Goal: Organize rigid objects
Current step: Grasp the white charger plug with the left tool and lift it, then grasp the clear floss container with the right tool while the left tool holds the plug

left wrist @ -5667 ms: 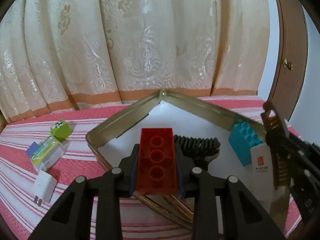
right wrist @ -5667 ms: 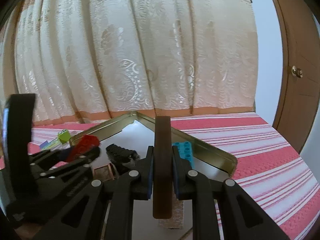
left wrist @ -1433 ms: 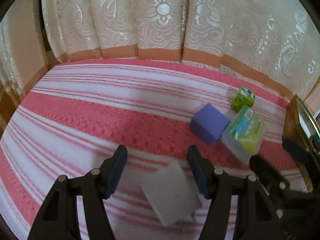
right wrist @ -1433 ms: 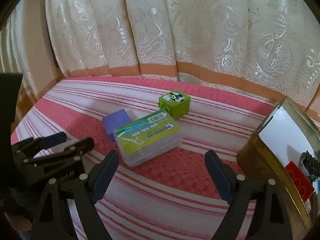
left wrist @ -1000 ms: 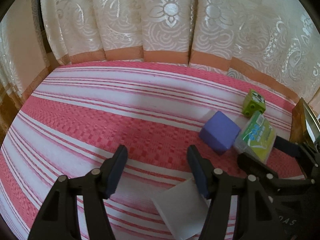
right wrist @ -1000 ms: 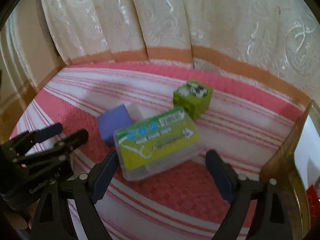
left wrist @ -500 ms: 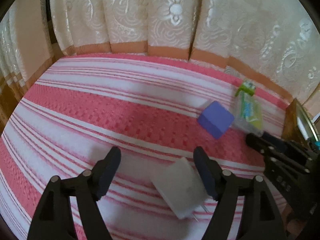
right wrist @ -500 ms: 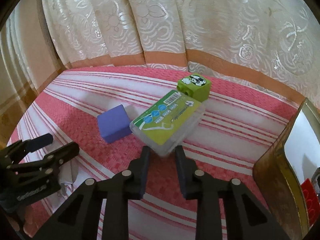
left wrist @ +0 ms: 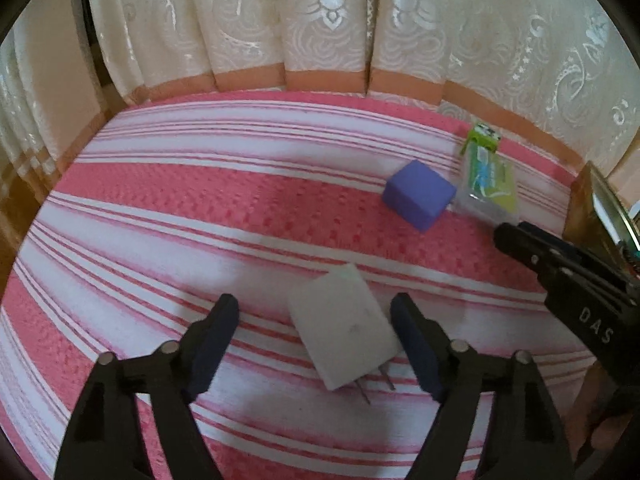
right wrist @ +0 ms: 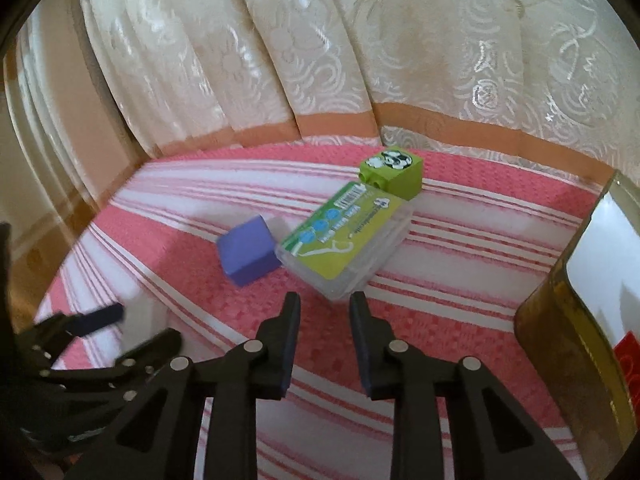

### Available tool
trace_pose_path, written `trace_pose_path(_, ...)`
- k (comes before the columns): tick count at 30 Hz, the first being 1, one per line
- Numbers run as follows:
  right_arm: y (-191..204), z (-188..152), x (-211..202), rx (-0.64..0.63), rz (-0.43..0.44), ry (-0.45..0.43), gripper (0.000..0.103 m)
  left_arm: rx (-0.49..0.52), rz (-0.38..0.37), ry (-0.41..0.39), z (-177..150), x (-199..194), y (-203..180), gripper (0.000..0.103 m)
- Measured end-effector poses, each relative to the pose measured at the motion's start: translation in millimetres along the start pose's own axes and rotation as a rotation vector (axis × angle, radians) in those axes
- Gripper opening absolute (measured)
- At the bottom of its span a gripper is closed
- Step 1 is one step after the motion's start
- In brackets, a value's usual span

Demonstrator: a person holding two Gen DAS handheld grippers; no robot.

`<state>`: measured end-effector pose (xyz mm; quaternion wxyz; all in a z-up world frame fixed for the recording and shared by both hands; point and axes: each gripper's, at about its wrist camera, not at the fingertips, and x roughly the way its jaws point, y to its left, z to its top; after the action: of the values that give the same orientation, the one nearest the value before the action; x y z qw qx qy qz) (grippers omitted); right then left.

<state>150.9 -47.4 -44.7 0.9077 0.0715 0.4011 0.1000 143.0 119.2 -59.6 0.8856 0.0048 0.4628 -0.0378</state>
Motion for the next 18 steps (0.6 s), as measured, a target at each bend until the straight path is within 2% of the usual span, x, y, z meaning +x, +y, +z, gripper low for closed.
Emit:
trace_pose_path(2, 0.4, 0.7, -4.1, 0.018, 0.012, -0.023, 0.051, 0.023, -0.015, -0.025, -0.1, 0.4, -3.7, 0.062)
trace_pose_path(4, 0.8, 1.3, -7.8, 0.031, 0.017, -0.045, 0.059, 0.065, 0.004, -0.054, -0.2, 1.8, -9.2, 0.056)
trace_pose_path(5, 0.9, 1.8, -8.9, 0.037, 0.019, -0.052, 0.059, 0.068, -0.015, -0.064, 0.4, 2.1, -10.6, 0.053)
trace_pose_path(7, -0.2, 3.9, -11.5, 0.060, 0.020, -0.067, 0.059, 0.052, -0.061, -0.087, 5.7, 3.1, -10.1, 0.042)
trace_pose_path(9, -3.1, 7.5, -13.4, 0.099, 0.012, -0.081, 0.059, 0.026, -0.072, -0.087, 12.1, 6.1, -5.7, 0.038)
trace_pose_path(12, -10.9, 15.8, -10.6, 0.177, -0.012, -0.099, 0.059, -0.010, -0.081, -0.087, 20.8, 8.9, 0.4, 0.037)
trace_pose_path(15, -16.2, 24.9, 5.8, 0.266, -0.001, -0.065, 0.059, -0.017, -0.095, -0.089, 24.0, 8.8, 2.5, 0.037)
trace_pose_path(18, -11.9, 35.2, 26.9, 0.290, -0.055, -0.027, 0.060, -0.006, -0.083, -0.088, 23.0, 9.5, -1.2, 0.037)
